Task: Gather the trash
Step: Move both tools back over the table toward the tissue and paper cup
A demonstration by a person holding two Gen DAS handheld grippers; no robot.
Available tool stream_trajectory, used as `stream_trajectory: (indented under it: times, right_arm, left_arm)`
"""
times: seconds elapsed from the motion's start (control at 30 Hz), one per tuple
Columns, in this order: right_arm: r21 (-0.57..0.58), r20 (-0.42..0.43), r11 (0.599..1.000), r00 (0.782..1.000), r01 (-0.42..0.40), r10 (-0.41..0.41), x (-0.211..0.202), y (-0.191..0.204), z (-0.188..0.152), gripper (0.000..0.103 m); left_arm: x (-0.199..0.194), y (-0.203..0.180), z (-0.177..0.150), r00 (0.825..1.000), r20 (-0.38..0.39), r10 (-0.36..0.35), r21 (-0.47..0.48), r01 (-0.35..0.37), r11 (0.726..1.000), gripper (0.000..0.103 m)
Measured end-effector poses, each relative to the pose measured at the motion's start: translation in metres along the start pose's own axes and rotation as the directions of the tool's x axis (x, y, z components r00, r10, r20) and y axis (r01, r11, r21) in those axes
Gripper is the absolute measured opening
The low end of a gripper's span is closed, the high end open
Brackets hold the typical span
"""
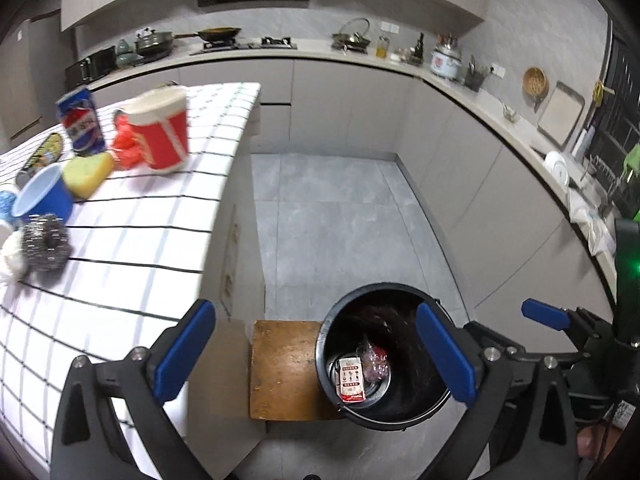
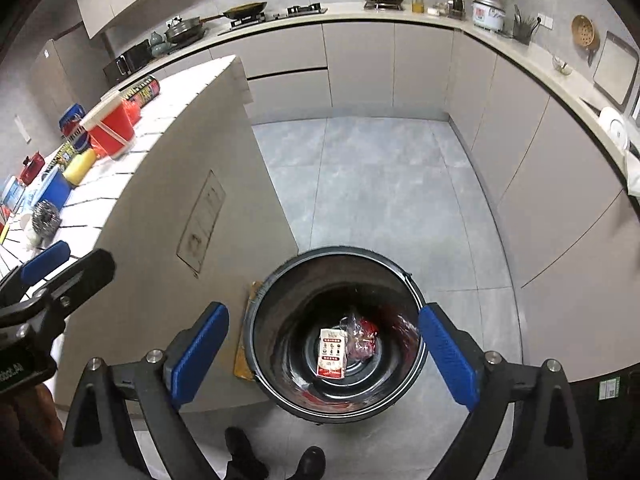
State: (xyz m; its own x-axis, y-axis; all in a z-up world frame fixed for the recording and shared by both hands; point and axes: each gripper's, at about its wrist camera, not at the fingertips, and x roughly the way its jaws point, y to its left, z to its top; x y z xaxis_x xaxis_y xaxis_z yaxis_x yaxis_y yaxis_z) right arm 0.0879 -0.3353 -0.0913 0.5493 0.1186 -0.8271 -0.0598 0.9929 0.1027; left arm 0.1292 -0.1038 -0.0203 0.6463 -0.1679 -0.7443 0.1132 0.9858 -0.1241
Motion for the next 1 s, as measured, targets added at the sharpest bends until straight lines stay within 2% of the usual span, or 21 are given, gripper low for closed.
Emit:
stream_trajectory:
  times: [0.3,0.47,0.7,0.83,0.93,1.0]
  right_arm:
    - [-0.039,0.022,0.997,0.998,-0.062,0.063,-0.018,0.049,0.013,0.098]
    - [-0.078,0.036,0.991,0.993,-0.106,0.109,-0.022,0.088,0.019,0.098]
    - [-0.142,0.045,0.976,0.984,-0.163,0.170,-0.021,0.145,0.029,0.098]
    - [-0.181,0.033,0.966,0.980,-0.186,0.195,-0.014,0.179,0.032,0.098]
    - [-0.208,0.022,0.956,0.976,-0.206,0.215,-0.004,0.205,0.034,0.098]
    - [-0.228,0.016,0.949,0.974,-0.217,0.227,0.002,0.223,0.036,0.094]
  left_arm:
    - [-0.039,0.052,-0.002,0.992,0.075,0.099,-0.054,-0.095,0.994,0.102]
    - [-0.059,0.103,-0.008,0.976,0.113,0.187,-0.119,-0.174,0.978,0.103]
    - [-0.082,0.173,-0.021,0.955,0.145,0.259,-0.221,-0.224,0.949,0.103]
    - [-0.085,0.207,-0.032,0.955,0.116,0.273,-0.247,-0.238,0.939,0.103]
    - [-0.074,0.230,-0.036,0.957,0.037,0.287,-0.232,-0.272,0.934,0.103]
    - [-0.071,0.247,-0.040,0.955,0.027,0.294,-0.248,-0.279,0.928,0.103]
